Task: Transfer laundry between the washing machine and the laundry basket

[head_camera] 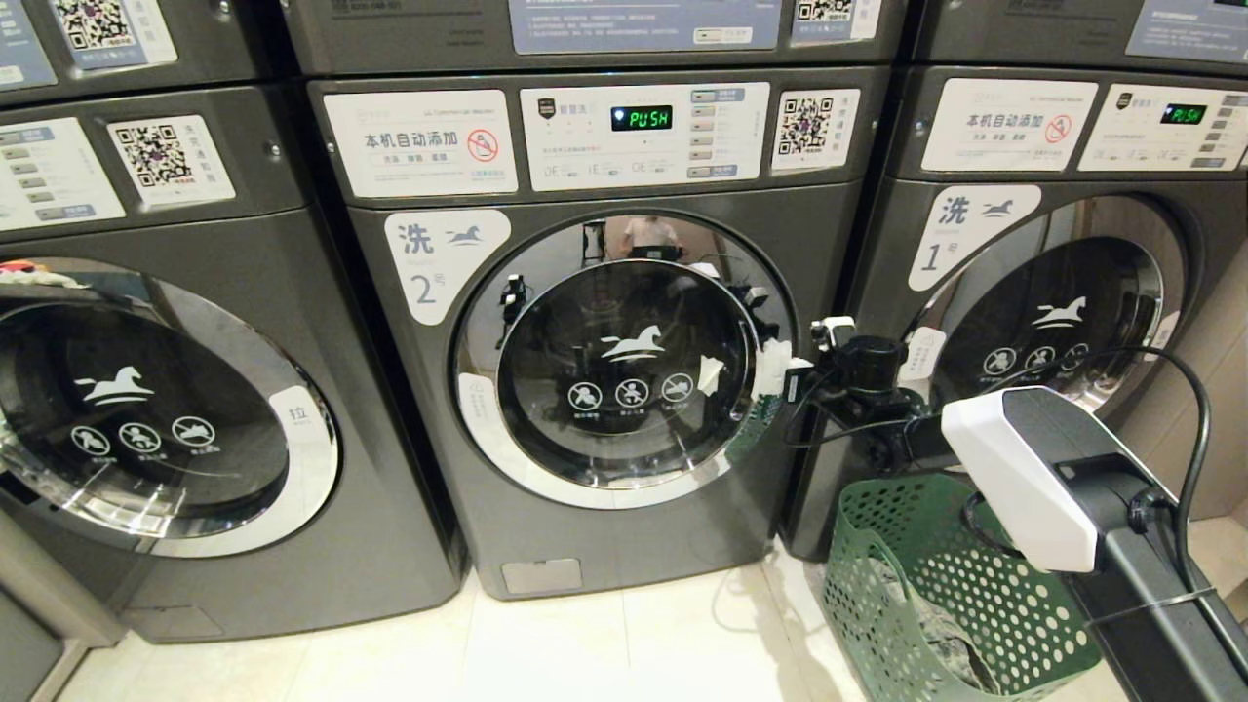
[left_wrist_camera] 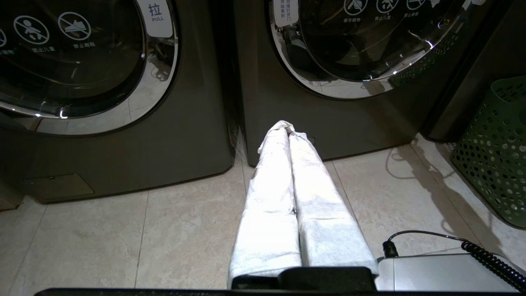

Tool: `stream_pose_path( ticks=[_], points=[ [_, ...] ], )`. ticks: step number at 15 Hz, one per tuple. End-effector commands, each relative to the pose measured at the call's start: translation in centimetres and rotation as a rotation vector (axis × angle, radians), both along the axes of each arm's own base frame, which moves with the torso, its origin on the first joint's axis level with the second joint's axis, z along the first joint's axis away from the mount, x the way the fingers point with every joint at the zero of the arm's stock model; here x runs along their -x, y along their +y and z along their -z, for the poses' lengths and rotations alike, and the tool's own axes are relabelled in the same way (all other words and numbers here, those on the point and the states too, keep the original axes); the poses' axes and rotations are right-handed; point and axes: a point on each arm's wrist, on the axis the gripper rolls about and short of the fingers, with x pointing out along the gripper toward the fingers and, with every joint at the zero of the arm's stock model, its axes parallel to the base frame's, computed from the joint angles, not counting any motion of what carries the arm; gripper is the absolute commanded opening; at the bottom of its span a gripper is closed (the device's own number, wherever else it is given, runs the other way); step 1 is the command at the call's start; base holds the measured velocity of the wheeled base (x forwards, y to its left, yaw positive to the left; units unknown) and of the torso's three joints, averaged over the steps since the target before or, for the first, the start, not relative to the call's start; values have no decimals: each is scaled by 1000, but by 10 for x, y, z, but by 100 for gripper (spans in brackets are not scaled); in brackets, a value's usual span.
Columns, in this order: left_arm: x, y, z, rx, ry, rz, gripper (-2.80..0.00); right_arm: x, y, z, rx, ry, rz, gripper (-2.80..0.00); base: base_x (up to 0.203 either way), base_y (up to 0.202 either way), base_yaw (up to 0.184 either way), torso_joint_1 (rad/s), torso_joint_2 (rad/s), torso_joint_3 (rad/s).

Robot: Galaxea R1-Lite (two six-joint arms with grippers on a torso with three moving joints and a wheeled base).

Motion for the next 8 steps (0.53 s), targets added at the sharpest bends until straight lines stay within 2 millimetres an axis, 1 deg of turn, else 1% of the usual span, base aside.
stream_pose_path(
  ticks=[1,5,6,8],
  points=[
    [0,0,0,1,-1,-1,-280,7,1,-8,3,13,-4,-280,0,0,0,0,0,0],
    [0,0,0,-2,-2,1,-280,41,8,-9,17,131,-32,-280,0,0,0,0,0,0],
    [0,0,0,-2,-2,1,-280,47,12,-8,19,142,-43,-280,0,0,0,0,0,0],
    [0,0,0,-2,-2,1,-280,57,19,-4,19,106,-58,-280,0,0,0,0,0,0]
  ],
)
